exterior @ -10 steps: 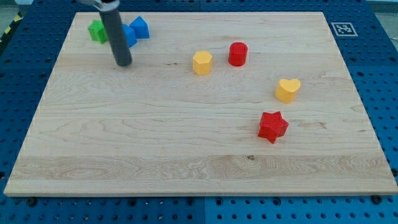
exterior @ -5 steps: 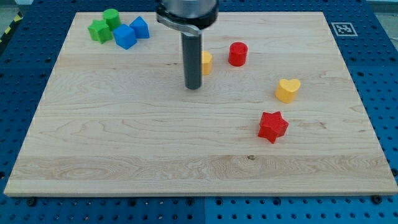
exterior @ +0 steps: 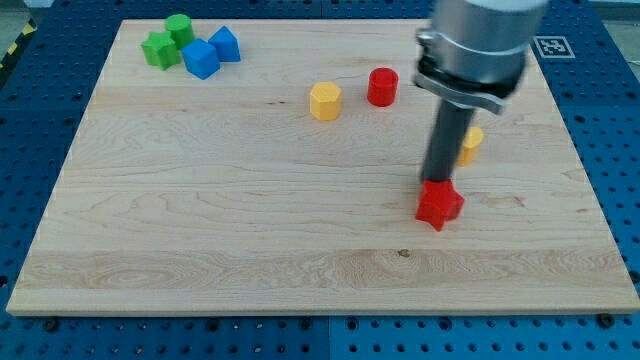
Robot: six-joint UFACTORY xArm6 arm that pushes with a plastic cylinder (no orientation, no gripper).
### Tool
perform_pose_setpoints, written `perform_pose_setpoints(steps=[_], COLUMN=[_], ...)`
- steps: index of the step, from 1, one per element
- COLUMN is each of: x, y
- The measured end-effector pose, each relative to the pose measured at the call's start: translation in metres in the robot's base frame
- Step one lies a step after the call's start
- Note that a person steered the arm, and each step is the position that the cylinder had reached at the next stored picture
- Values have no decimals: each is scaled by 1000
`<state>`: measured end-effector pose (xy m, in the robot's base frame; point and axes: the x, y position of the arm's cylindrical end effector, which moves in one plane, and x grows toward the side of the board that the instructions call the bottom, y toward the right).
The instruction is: Move the red star towards the bottom center of the board
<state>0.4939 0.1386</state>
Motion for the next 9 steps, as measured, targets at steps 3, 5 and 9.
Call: perform_pose_setpoints(steps=[3,5,9], x=[32,38,-1], y=[17,-39,-105])
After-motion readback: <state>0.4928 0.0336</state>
